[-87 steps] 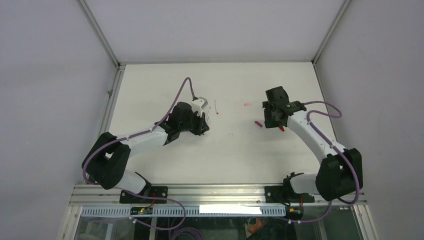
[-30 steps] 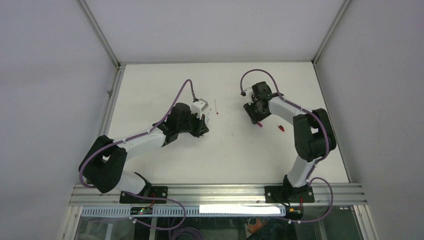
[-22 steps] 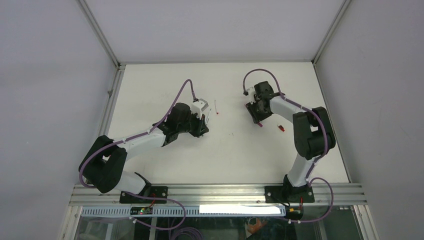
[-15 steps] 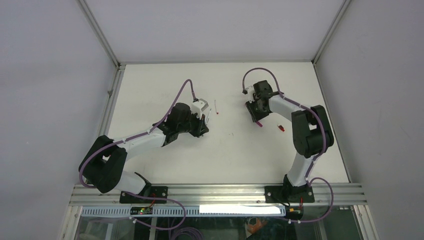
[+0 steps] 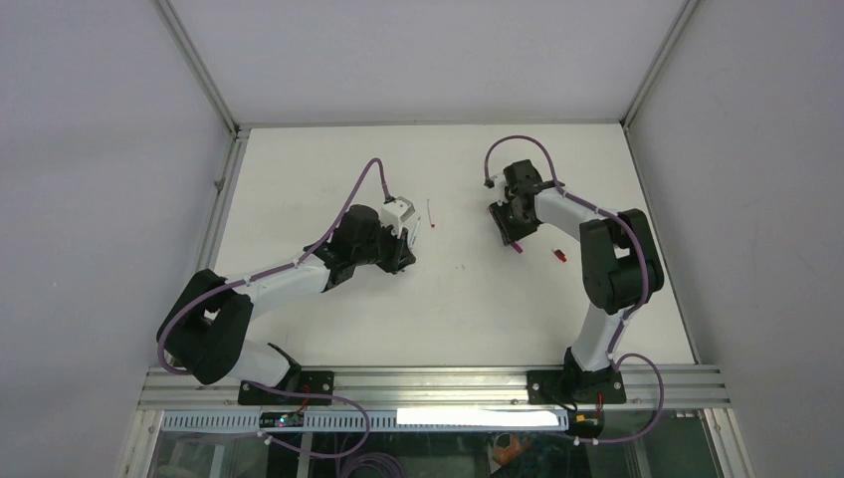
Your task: Insert the pens into the pen caps
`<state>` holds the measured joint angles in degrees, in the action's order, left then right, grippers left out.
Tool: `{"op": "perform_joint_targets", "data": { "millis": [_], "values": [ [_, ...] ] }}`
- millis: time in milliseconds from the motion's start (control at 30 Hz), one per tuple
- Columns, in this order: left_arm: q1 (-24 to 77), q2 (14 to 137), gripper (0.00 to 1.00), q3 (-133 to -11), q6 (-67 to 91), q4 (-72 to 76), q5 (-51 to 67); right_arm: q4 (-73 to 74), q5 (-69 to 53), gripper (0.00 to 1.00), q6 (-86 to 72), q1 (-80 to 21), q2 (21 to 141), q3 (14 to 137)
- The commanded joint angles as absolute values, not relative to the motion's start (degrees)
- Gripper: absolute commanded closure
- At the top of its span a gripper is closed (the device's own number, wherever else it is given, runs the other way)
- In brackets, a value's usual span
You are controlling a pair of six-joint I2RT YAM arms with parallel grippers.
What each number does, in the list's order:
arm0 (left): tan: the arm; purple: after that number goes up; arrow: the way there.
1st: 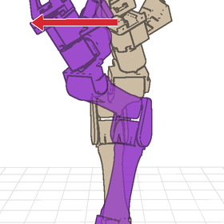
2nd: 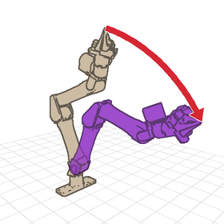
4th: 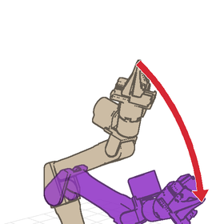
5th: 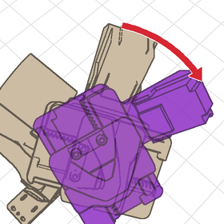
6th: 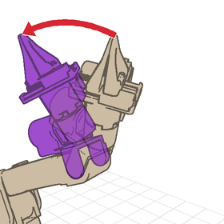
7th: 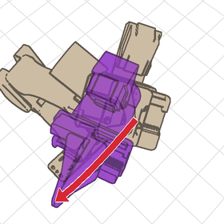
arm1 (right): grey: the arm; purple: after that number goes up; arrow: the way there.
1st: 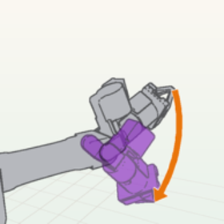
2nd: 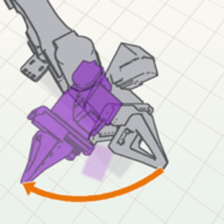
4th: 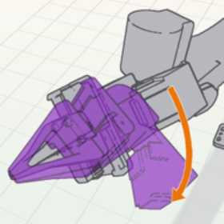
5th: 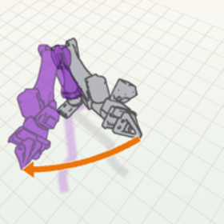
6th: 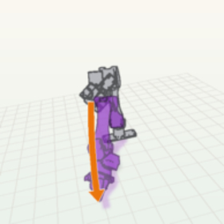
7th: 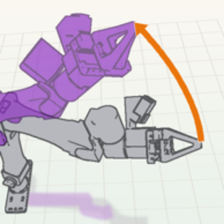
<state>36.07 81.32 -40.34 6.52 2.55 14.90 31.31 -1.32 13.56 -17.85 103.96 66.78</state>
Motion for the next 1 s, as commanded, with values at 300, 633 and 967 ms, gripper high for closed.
{"op": "perform_joint_targets", "data": {
  "millis": [300, 633, 967],
  "values": [
    [36.74, 81.4, 1.0, -41.04, 4.62, 3.08, 14.89, 34.28, -1.24, 0.65, 11.6, -17.91, 102.74, 67.12],
    [36.74, 81.51, 1.0, -40.87, 4.64, 2.9, 14.84, 35.26, -0.81, 0.83, 10.22, -17.89, 103.91, 66.82],
    [36.74, 82.17, 1.0, -40.96, 4.7, 2.9, 14.52, 34.72, -0.35, 0.95, 8.28, -18.72, 104.83, 66.56]
  ]
}}
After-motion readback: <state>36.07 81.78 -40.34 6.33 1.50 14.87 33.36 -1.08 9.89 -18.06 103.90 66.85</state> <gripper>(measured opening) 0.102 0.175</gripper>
